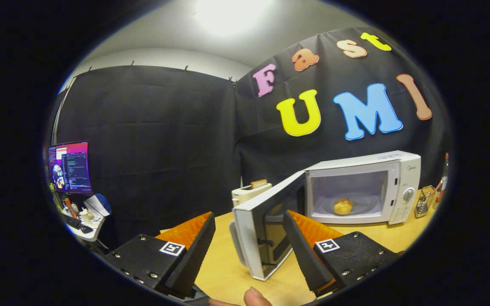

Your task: Open the microwave, put the food inside, and close the microwave door.

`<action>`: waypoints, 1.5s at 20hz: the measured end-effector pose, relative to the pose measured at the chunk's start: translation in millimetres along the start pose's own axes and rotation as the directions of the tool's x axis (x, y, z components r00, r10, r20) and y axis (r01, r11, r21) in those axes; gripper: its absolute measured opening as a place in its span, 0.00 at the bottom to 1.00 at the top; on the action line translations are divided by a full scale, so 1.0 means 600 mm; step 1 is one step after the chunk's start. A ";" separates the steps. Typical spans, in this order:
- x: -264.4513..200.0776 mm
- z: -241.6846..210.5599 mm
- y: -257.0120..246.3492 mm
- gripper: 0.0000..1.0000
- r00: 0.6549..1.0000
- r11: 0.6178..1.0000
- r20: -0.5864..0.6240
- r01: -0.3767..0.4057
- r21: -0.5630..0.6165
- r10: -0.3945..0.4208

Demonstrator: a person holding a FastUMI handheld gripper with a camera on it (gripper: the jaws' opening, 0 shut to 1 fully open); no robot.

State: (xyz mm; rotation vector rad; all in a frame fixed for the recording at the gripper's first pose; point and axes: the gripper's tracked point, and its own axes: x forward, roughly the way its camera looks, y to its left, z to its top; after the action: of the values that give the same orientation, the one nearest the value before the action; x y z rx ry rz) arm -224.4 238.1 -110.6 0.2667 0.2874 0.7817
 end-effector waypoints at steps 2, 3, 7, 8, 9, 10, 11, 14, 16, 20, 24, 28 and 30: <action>0.007 -0.011 0.033 0.96 0.999 0.999 -0.014 -0.040 -0.023 0.040; 0.013 -0.021 0.051 0.96 0.998 0.998 -0.029 -0.062 -0.033 0.061; 0.046 -0.058 0.097 0.90 0.992 0.993 -0.053 -0.118 -0.032 0.116; 0.055 -0.064 0.104 0.86 0.991 0.992 -0.057 -0.121 -0.045 0.118; 0.070 -0.074 0.109 0.86 0.991 0.991 -0.059 -0.123 -0.051 0.120; 0.077 -0.085 0.111 0.82 0.990 0.991 -0.069 -0.127 -0.045 0.123; 0.089 -0.096 0.114 0.74 0.989 0.991 -0.077 -0.129 -0.036 0.126; 0.116 -0.117 0.096 0.70 0.994 0.997 -0.094 -0.059 -0.052 0.054; 0.142 -0.129 0.076 0.46 0.996 0.997 -0.088 0.004 -0.073 -0.011; 0.167 -0.155 0.034 0.12 0.987 0.990 -0.115 0.101 -0.094 -0.111; 0.160 -0.146 0.004 0.05 0.977 0.972 -0.084 0.182 -0.151 -0.196; 0.135 -0.134 -0.066 0.06 0.953 0.956 -0.097 0.280 -0.090 -0.288; 0.119 -0.114 -0.103 0.06 0.940 0.943 -0.088 0.323 -0.080 -0.329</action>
State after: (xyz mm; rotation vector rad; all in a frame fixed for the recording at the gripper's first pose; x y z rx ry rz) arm -160.2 256.5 -206.1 0.1134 0.3893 0.4746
